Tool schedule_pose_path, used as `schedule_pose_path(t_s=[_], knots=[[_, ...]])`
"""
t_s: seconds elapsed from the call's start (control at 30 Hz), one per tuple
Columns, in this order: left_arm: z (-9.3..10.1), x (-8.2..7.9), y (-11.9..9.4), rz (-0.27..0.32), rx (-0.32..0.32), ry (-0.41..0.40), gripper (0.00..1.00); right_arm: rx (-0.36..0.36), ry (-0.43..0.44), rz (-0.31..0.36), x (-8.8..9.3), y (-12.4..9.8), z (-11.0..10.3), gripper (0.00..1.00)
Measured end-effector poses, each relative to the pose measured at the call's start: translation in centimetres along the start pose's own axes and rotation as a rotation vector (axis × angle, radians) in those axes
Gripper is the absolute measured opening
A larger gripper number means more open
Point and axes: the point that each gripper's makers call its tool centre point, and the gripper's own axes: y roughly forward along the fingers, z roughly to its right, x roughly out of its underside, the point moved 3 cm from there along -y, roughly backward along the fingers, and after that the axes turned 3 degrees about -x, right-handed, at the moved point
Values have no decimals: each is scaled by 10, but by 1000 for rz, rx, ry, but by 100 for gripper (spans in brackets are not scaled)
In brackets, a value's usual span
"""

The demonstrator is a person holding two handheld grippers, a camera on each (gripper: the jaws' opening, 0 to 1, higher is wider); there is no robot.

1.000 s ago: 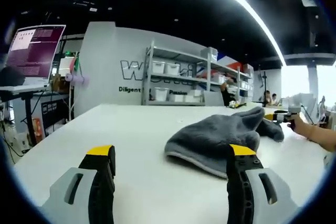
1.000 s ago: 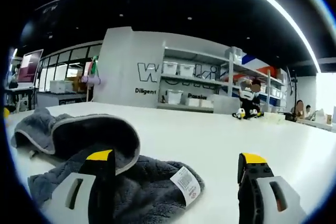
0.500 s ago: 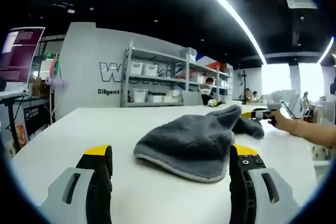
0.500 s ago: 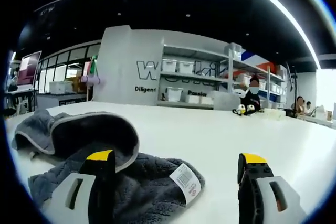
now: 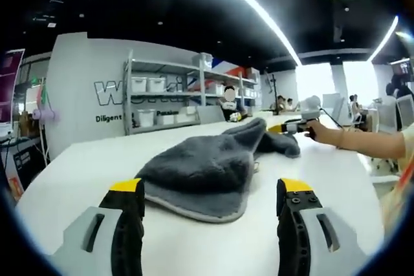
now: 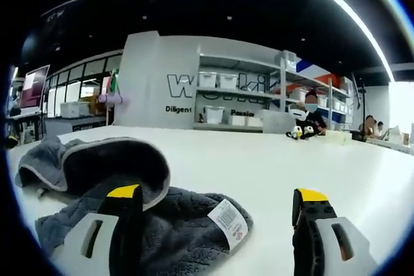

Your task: Fold the towel on the table until its edges align and the towel forms a compact rectangular stack.

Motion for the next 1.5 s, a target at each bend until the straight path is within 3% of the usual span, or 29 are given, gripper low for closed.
schedule_pose_path(t_s=[0.33, 0.47, 0.7, 0.9, 1.17, 1.5], knots=[[3, -6, 5, 43, 53, 75, 71, -20, -4, 7, -1, 0, -4, 97], [3, -1, 9, 0, 83, 82, 60, -29, 4, 7, -1, 1, -6, 97], [0, 6, 15, -50, 119, 87, 56, -38, 1, 8, -2, 1, -8, 97], [5, 15, 16, -127, 164, 82, 39, -42, 4, 8, -3, 1, -8, 97], [6, 28, 18, -214, 163, 131, 37, -57, -30, 11, -4, 1, -12, 96], [3, 33, 19, -230, 143, 123, 34, -69, -31, -12, -1, 3, -13, 95]])
